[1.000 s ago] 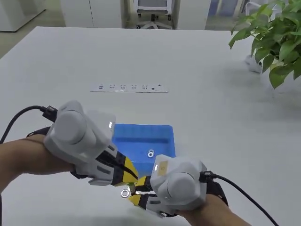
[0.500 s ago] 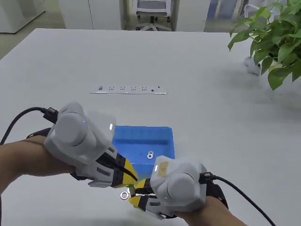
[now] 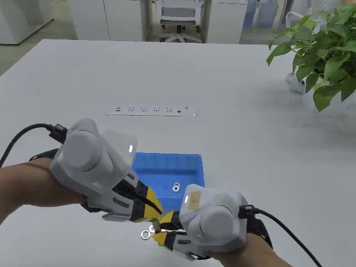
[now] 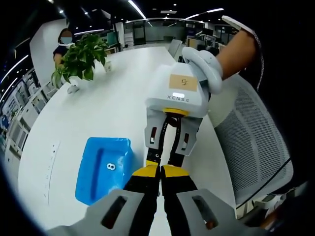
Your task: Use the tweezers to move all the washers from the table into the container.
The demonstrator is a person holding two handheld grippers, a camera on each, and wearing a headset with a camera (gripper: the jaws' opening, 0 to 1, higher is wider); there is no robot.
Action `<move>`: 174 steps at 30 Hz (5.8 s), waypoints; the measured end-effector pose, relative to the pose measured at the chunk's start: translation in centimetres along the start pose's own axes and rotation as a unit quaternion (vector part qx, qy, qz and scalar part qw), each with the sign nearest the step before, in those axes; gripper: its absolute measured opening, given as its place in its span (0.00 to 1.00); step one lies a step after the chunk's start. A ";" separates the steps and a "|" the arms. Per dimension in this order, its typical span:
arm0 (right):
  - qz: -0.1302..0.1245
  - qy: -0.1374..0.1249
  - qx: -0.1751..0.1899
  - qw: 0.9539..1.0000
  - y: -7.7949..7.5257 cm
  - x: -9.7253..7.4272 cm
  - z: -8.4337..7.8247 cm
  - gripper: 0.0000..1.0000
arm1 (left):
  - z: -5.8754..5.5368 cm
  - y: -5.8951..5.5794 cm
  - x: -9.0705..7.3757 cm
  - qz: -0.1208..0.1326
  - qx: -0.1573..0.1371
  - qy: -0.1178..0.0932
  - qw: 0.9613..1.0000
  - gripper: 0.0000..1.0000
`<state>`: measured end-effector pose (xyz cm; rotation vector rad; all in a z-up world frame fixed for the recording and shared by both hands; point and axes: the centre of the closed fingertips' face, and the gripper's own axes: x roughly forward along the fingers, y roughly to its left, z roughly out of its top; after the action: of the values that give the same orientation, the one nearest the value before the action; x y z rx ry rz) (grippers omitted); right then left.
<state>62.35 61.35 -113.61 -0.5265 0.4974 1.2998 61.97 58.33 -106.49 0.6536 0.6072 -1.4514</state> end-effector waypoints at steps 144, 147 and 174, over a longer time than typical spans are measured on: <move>-0.033 -0.031 0.015 0.999 -4.0 -0.7 3.1 0.11 | 1.9 3.3 -2.0 0.011 0.044 0.017 0.999 0.05; -0.030 -0.029 0.015 0.999 -3.6 -0.5 2.7 0.11 | 1.6 2.9 -1.8 0.011 0.041 0.017 0.999 0.05; -0.017 -0.015 0.027 0.999 -2.0 0.9 -0.3 0.12 | -0.6 1.6 0.9 -0.008 0.021 0.015 1.000 0.05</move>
<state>64.47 61.44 -114.23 -0.4683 0.4955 1.2556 63.63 58.19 -107.46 0.7064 0.6079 -1.4755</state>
